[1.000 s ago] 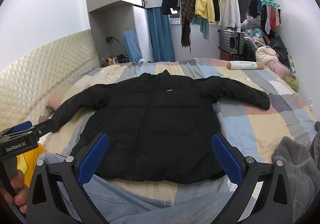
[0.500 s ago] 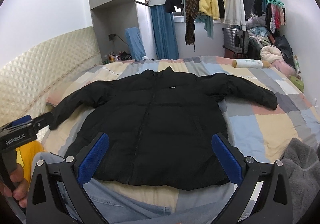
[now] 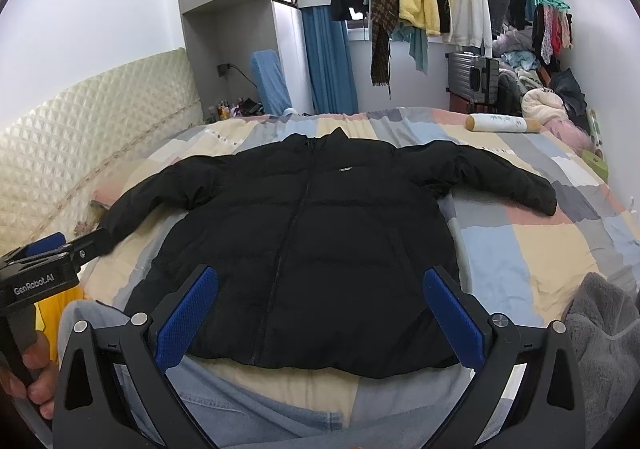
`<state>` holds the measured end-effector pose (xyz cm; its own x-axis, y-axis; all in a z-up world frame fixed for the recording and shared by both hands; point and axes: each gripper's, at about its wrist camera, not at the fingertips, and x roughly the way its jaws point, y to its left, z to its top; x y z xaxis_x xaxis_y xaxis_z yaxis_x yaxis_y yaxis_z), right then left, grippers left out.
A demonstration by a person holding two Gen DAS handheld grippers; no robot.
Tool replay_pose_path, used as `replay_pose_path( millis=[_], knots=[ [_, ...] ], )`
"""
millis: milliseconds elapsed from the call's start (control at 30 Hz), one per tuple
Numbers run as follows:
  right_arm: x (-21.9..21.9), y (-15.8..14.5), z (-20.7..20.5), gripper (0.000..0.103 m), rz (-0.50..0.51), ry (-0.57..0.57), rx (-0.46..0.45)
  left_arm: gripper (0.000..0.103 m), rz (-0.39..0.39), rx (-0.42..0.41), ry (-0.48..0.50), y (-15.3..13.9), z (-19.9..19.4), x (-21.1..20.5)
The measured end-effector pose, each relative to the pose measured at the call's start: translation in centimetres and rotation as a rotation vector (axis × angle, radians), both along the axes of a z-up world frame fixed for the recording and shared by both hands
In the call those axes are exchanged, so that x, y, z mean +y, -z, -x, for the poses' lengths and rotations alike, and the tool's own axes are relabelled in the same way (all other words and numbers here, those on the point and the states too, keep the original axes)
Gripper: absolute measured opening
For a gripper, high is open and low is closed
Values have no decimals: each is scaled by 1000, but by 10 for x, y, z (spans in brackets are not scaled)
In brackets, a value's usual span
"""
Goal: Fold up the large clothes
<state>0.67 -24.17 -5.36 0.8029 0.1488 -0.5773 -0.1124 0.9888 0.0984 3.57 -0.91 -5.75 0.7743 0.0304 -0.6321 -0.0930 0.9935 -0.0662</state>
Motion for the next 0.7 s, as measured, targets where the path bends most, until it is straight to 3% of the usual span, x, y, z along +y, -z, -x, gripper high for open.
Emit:
replay_pose_path(
  millis=[700],
  knots=[
    [-6,-5,1,103,-7,17,2,103,2,-4,6,-3,5,-6]
  ],
)
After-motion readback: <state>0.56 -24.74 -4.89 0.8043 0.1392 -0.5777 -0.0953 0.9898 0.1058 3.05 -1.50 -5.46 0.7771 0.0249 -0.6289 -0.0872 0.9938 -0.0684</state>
